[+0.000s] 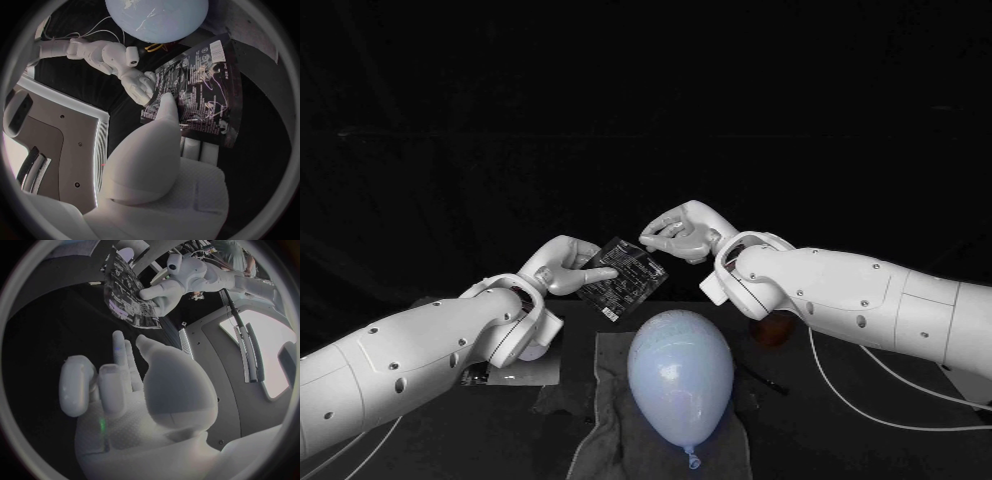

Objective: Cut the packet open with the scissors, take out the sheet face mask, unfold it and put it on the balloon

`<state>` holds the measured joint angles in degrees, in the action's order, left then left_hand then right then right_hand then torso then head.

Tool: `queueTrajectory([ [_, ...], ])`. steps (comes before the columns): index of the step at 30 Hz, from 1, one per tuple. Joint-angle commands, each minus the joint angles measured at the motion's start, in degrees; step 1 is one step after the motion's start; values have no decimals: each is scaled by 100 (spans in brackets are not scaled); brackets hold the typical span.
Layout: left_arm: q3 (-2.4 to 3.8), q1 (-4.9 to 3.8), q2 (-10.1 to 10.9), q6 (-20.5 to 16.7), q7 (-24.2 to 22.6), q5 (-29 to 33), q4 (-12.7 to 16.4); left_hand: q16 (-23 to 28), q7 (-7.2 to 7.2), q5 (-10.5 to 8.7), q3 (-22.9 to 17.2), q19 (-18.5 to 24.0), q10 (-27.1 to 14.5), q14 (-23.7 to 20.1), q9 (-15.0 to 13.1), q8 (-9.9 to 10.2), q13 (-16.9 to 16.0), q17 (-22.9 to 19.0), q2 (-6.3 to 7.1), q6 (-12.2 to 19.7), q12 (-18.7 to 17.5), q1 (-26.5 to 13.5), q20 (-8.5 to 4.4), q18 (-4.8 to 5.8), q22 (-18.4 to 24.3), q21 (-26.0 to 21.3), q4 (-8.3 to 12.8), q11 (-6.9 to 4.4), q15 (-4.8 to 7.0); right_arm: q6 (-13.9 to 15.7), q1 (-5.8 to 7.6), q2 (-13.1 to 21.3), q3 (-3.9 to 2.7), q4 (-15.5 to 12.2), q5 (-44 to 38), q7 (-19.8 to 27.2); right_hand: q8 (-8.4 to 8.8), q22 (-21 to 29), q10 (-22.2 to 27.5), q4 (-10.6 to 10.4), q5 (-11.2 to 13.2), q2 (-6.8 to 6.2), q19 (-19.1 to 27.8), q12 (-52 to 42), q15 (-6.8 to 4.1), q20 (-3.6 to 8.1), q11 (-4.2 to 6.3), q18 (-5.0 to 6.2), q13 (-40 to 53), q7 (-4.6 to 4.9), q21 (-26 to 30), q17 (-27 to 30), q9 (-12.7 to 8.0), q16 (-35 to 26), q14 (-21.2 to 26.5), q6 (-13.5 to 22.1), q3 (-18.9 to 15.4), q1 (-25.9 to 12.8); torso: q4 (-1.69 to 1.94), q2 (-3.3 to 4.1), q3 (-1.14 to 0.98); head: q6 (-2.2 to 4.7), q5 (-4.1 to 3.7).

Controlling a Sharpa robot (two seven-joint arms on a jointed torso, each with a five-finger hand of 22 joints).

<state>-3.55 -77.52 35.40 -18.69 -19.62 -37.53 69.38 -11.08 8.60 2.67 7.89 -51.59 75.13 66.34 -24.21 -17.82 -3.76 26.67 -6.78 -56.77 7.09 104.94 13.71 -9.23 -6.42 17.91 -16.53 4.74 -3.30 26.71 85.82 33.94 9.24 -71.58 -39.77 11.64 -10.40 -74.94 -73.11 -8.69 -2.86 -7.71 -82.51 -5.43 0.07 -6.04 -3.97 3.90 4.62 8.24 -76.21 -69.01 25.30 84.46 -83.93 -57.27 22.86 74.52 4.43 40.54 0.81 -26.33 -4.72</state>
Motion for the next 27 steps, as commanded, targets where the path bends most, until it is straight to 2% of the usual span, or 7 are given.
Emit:
queueTrajectory([
  [1, 9, -9, -7, 53, -105, -85, 9, 35, -4, 7, 8, 42, 3, -18, -10, 34, 1, 10, -821, 40, -24, 4, -8, -103, 5, -17, 13, 31, -17, 115, 6, 10, -5, -73, -507, 25, -17, -787, -56, 51, 8, -100, -24, 14, -30, 20, -9, -67, -11, -8, -41, -12, -10, 24, -227, -46, -3, -17, 4, -4, 3, -3, -3],
  [13, 9, -9, -19, 36, -67, 8, -1, 35, -7, 7, 16, 16, 19, -9, -18, 34, -2, 17, -817, 31, -30, 23, -14, -114, -4, 2, 20, 28, -13, 150, 6, 98, -6, -168, -523, 61, -11, -801, -77, 27, 7, -99, -34, 30, -30, 22, -10, -73, -16, -7, -61, -20, -17, 28, -228, -61, 16, -37, -6, -4, -4, -19, 22],
  [14, 9, -9, -20, 36, -64, 8, 5, 35, -8, 7, 19, 5, 23, -6, -21, 34, -3, 20, -812, 29, -33, 32, -17, -117, -8, 10, 23, 26, -12, 143, 6, 102, -6, -177, -510, 66, -10, -802, -79, 24, 7, -95, -35, 32, -30, 22, -9, -73, -16, -8, -62, -24, -18, 29, -229, -62, 20, -37, -9, -4, -4, 8, 48],
  [16, 9, -9, -20, 38, -60, 7, 11, 37, -9, 7, 24, -18, 30, -2, -26, 35, -4, 24, -808, 26, -39, 43, -23, -122, -16, 27, 25, 25, -10, 123, 5, 106, -7, -186, -486, 79, -10, -802, -79, 24, 7, -95, -35, 32, -30, 22, -9, -73, -16, -8, -62, -24, -18, 29, -229, -62, 20, -37, -9, -5, -4, -6, 56],
  [27, 9, -9, -20, 45, -43, 5, 35, 38, -10, 7, 28, -33, 35, 1, -29, 36, -4, 27, -807, 24, -43, 51, -28, -124, -22, 38, 26, 24, -9, 30, -7, 81, -7, -166, -408, 102, 3, -807, -78, 6, 7, -96, -37, 52, -27, 23, -13, -74, -22, -4, -67, -20, -27, 29, -228, -55, 33, -51, 2, -8, 3, -12, 37],
])
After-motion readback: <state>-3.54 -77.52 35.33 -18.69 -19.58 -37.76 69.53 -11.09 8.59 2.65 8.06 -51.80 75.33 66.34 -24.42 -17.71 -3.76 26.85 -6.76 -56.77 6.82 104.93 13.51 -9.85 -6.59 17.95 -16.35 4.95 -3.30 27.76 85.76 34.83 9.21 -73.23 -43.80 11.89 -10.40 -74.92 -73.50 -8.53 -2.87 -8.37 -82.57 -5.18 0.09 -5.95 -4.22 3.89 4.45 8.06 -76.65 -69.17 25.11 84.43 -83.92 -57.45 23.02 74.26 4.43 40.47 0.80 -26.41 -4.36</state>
